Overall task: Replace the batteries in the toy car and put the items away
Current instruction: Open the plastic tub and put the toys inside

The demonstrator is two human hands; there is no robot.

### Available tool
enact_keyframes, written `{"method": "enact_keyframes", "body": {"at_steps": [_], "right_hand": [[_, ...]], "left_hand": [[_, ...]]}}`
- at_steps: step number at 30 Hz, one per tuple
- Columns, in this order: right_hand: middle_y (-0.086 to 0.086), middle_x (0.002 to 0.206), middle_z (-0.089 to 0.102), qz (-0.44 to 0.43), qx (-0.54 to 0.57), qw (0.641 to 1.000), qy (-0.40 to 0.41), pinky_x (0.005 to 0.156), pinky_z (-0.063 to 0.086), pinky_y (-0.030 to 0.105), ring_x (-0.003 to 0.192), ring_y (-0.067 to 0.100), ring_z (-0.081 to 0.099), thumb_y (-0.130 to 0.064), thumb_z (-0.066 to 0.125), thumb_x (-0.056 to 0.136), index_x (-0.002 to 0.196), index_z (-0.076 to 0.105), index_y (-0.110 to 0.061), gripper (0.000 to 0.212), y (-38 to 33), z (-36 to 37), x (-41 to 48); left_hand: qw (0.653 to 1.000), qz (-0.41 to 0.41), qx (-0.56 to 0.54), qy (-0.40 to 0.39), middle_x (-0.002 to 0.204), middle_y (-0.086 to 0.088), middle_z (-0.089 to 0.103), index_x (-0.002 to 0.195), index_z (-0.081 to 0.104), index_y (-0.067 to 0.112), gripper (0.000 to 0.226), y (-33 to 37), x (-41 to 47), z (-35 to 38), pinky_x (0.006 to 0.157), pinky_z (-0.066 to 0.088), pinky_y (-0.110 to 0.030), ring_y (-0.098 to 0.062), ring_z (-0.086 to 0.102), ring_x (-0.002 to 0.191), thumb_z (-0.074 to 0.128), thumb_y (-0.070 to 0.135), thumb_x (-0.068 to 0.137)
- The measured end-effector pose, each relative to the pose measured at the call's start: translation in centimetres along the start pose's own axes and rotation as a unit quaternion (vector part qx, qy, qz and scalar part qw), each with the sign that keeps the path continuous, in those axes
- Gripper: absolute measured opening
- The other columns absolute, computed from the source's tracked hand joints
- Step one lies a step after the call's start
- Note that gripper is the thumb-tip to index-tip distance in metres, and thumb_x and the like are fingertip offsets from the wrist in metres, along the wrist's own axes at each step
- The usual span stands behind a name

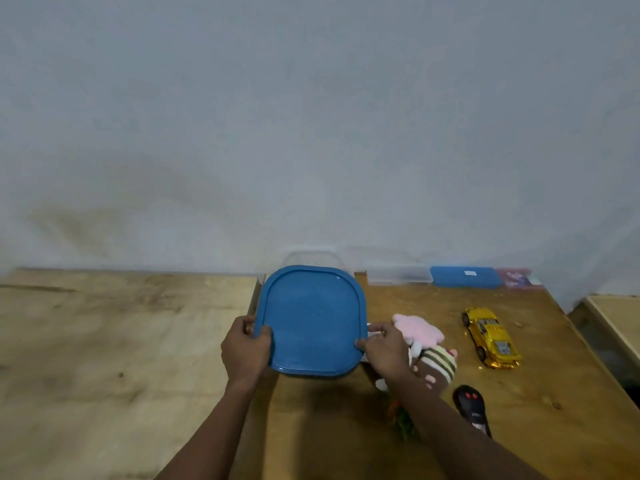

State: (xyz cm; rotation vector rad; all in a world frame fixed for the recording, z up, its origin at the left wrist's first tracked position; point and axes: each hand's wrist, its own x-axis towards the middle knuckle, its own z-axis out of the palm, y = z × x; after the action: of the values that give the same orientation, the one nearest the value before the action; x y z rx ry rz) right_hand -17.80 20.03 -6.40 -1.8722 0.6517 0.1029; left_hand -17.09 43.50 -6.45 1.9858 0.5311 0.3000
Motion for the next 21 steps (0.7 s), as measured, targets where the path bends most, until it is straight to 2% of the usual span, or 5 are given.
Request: {"method": "enact_keyframes", "body": {"at_steps": [9,15,17,19,21], "right_hand": [[-0.001,0.077,0.07,-0.037,-0.064,0.997,-0.032,0.069,0.06,0.038,0.073,0.015,0.067,-0.004,0.072,0.075,0.098,0.069,-0.009,0.023,6.4,0.0,-6.9],[0.012,0.092,0.072,-0.062,-0.131,0.988,-0.049,0.077,0.059,0.047,0.084,0.027,0.067,-0.005,0.068,0.076,0.097,0.071,-0.002,0.022,8.4,1.0,-8.3],[0.01,0.086,0.071,-0.073,-0.16,0.983,-0.054,0.067,0.059,0.04,0.077,0.026,0.066,-0.008,0.067,0.075,0.09,0.07,-0.004,0.016,8.8,1.1,-8.2],[0.002,0.073,0.065,-0.08,-0.197,0.974,-0.083,0.046,0.046,0.018,0.064,0.015,0.06,-0.008,0.067,0.077,0.075,0.063,-0.012,0.006,8.9,1.0,-8.1],[-0.005,0.066,0.054,-0.089,-0.226,0.964,-0.108,0.04,0.034,0.012,0.057,0.007,0.051,-0.009,0.068,0.078,0.068,0.052,-0.018,0.021,9.0,0.9,-8.0]], "left_hand": [[0.997,-0.021,0.075,-0.027,0.083,0.007,0.066,0.11,0.063,0.019,0.031,-5.3,-8.9,-3.6,0.068,0.056,-0.035,-0.014,0.064,0.074,0.069,0.019,0.08],[0.992,-0.013,0.111,-0.052,0.077,-0.002,0.064,0.104,0.067,0.012,0.027,-7.5,-10.2,-4.3,0.059,0.046,-0.028,-0.02,0.061,0.066,0.064,0.017,0.077],[0.989,-0.024,0.126,-0.077,0.08,-0.002,0.064,0.108,0.068,0.011,0.027,-8.0,-10.1,-4.1,0.063,0.046,-0.029,-0.022,0.06,0.068,0.063,0.01,0.081],[0.984,-0.025,0.149,-0.096,0.086,-0.001,0.065,0.111,0.067,0.011,0.027,-8.3,-9.8,-3.8,0.068,0.051,-0.031,-0.023,0.061,0.075,0.062,0.009,0.084],[0.976,-0.019,0.186,-0.11,0.088,-0.006,0.068,0.106,0.067,0.009,0.023,-9.3,-9.3,-3.3,0.067,0.052,-0.033,-0.026,0.062,0.075,0.06,0.011,0.084]]}}
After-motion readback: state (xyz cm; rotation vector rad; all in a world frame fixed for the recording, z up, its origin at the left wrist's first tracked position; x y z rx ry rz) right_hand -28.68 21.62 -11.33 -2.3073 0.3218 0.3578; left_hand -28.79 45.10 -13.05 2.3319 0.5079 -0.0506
